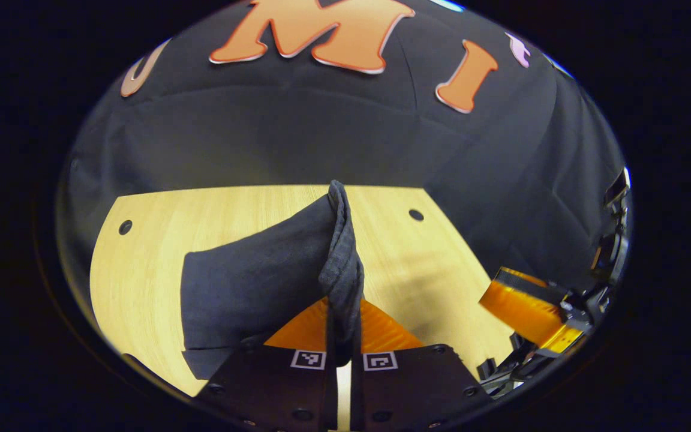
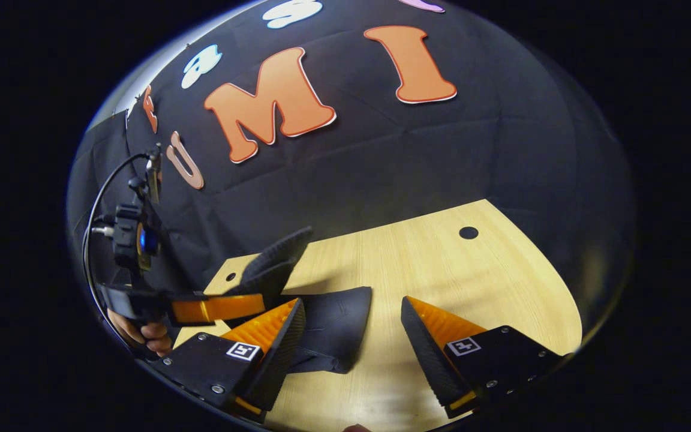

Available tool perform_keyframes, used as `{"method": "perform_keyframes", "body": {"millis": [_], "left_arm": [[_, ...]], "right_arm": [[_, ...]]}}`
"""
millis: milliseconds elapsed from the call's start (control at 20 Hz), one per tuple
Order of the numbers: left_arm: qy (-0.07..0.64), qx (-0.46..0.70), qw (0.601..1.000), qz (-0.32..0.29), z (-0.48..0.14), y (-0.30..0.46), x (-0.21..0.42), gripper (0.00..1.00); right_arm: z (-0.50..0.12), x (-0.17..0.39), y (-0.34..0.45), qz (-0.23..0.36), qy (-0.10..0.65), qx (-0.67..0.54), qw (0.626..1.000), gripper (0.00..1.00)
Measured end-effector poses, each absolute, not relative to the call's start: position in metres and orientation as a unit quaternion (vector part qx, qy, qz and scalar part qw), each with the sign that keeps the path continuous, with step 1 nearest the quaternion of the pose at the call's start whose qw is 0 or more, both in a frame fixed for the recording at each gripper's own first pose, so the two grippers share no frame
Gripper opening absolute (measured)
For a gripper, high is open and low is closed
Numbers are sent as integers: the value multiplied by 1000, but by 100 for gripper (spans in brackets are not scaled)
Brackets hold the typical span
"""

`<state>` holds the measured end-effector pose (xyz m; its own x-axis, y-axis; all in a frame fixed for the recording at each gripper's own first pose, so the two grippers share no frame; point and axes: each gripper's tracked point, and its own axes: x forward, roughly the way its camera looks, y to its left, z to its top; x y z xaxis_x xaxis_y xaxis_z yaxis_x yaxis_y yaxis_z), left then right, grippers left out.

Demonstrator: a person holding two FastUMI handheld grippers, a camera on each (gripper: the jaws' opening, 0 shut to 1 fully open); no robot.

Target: Grasp the waist and the cuffs of the jeans and fold them to make the two legs overlap; first hold the waist and fold one-third of the jeans toward the cuffs, then hold the cuffs and fold the remaining one-third in the same direction to finish folding.

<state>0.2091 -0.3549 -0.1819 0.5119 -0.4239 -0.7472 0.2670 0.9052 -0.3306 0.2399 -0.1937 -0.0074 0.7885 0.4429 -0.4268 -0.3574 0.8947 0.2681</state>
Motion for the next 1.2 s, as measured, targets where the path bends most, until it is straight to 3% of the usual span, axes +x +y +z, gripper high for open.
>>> {"method": "perform_keyframes", "body": {"millis": [150, 200, 250, 500, 600, 700, 800, 850, 1200], "left_arm": [[472, -74, 850, -220, -194, -377, 195, 13], [471, -75, 849, -225, -195, -383, 192, 29], [465, -80, 850, -234, -190, -383, 193, 31], [383, -88, 897, -205, -135, -330, 218, 74], [334, -81, 923, -174, -105, -288, 229, 77], [288, -63, 945, -138, -81, -246, 232, 89], [251, -43, 961, -108, -63, -208, 228, 94], [235, -37, 967, -94, -54, -191, 224, 89], [115, -43, 992, -5, 3, -100, 184, 89]], "right_arm": [[-9, 237, -197, 211, 251, 87, 941, 97], [-8, 235, -196, 213, 250, 87, 941, 97], [-5, 234, -195, 213, 248, 85, 941, 97], [13, 229, -180, 207, 224, 83, 949, 97], [27, 227, -169, 207, 195, 66, 956, 97], [45, 223, -158, 204, 163, 49, 964, 97], [65, 219, -143, 209, 130, 38, 968, 97], [73, 215, -136, 212, 117, 31, 970, 97], [119, 197, -95, 220, 35, -4, 975, 100]]}}
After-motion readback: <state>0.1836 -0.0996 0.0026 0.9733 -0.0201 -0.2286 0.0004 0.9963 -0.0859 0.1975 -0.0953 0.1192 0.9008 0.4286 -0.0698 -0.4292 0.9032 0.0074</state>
